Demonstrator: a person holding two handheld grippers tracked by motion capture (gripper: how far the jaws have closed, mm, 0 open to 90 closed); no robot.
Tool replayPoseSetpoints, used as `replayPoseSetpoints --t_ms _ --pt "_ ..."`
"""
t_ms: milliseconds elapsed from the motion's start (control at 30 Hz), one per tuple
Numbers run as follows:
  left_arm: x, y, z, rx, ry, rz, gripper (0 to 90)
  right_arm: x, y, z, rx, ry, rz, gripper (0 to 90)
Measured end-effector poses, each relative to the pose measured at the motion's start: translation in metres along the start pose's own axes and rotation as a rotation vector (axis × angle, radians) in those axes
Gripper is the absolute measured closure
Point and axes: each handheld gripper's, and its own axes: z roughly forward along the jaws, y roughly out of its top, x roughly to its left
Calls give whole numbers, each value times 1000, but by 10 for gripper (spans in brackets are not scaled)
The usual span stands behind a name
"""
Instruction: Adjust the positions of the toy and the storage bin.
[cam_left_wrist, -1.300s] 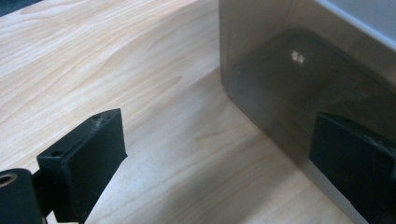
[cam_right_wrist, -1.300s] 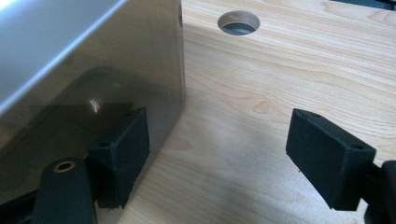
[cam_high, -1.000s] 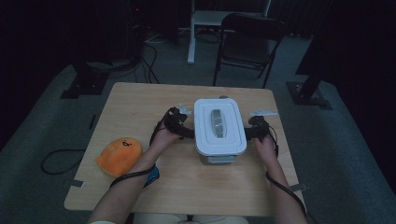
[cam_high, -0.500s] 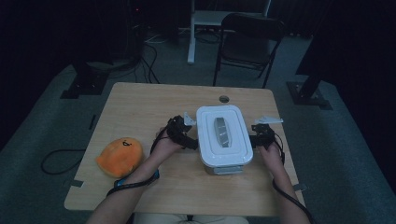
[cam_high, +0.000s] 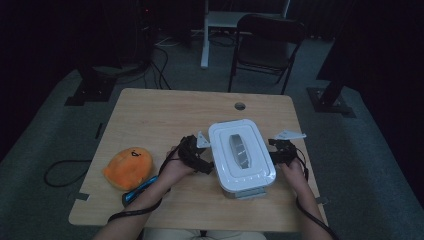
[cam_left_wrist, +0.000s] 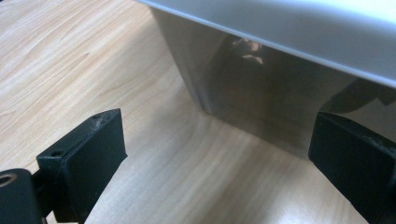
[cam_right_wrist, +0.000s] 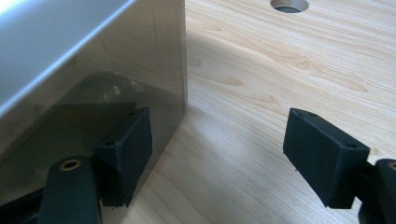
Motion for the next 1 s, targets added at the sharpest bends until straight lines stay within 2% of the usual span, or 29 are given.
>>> replayPoseSetpoints --t_ms 267,333,367,500,667,767,900,1000 --pt "-17 -14 -9 -14 -35 3 37 4 2 1 10 64 -50 239" --pt "-17 -14 -9 -14 -35 3 35 4 1 1 10 78 -56 239" --pt "-22 -18 -13 -15 -58 6 33 4 0 1 7 98 -67 243" --pt "-31 -23 -18 -13 -91 8 33 8 -1 0 5 123 -91 242" --pt "-45 -29 -23 -26 -106 15 28 10 1 0 15 146 -117 251" --pt "-51 -31 -25 -26 -135 33 25 11 3 2 21 169 -132 254" --pt "-54 -36 -25 -41 -169 21 18 11 3 6 22 203 -134 254" --pt "-57 -40 -25 -69 -172 3 19 8 3 8 17 210 -120 231"
